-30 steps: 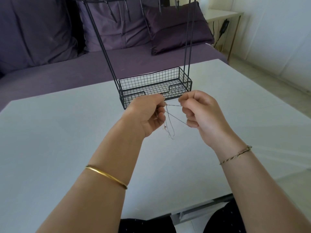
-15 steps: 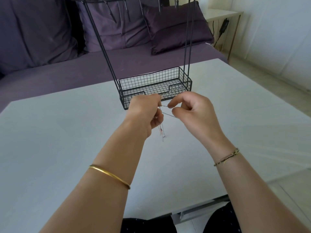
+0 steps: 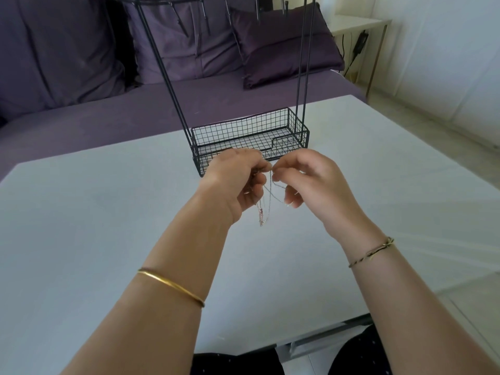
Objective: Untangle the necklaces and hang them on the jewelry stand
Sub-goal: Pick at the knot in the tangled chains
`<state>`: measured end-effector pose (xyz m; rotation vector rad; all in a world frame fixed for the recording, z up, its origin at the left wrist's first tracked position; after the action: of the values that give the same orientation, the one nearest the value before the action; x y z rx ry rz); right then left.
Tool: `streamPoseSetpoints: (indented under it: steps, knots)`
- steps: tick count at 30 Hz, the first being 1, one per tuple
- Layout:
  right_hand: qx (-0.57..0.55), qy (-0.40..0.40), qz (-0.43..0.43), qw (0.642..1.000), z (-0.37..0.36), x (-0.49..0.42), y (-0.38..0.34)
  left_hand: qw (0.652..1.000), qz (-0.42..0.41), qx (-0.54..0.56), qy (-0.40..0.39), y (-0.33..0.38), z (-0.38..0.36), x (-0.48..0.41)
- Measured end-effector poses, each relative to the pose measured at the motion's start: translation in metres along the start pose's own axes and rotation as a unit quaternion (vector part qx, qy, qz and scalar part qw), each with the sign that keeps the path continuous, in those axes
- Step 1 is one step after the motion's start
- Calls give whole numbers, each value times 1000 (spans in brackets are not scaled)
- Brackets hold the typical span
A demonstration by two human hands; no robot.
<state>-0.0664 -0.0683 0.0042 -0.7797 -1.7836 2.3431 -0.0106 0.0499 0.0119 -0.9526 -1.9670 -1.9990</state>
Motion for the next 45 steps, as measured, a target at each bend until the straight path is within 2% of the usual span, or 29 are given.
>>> streamPoseSetpoints:
  steps: [6,10,16,23,28,30,33,45]
  knots:
    - [33,29,46,998,5,0,-6,1000,-1,4,6,0,1,-2]
    - [94,36,65,993,7,-1,-7,1000,-12,-12,-8,1,-2,-1]
    - [106,52,77,990,12,-3,-5,996,-52,-65,11,4,-3,1]
    - [115,46,103,987,8,-2,-7,989,-32,-148,-5,-2,-12,3]
    - [11,97,62,993,20,-4,-1,987,-16,-156,22,-5,-5,0]
    - [1,111,43,993,26,-4,2,990,2,-138,16,-7,-2,-1]
    - [17,97,25,995,25,-4,3,992,12,-123,9,-6,0,-1]
    - [15,18,-10,1000,11,-1,1,986,-32,-159,33,-1,-5,-4]
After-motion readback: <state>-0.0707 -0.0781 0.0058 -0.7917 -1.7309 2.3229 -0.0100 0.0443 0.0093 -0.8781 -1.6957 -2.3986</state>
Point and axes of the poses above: each hand's wrist, its own x-axis away from the middle knuckle, its own z-axis out of the back of the hand, y = z × x, the point moved 7 cm from there along -x, towards the middle knuckle, and after that the axes turned 12 degrees about z, right-handed, at the moved point
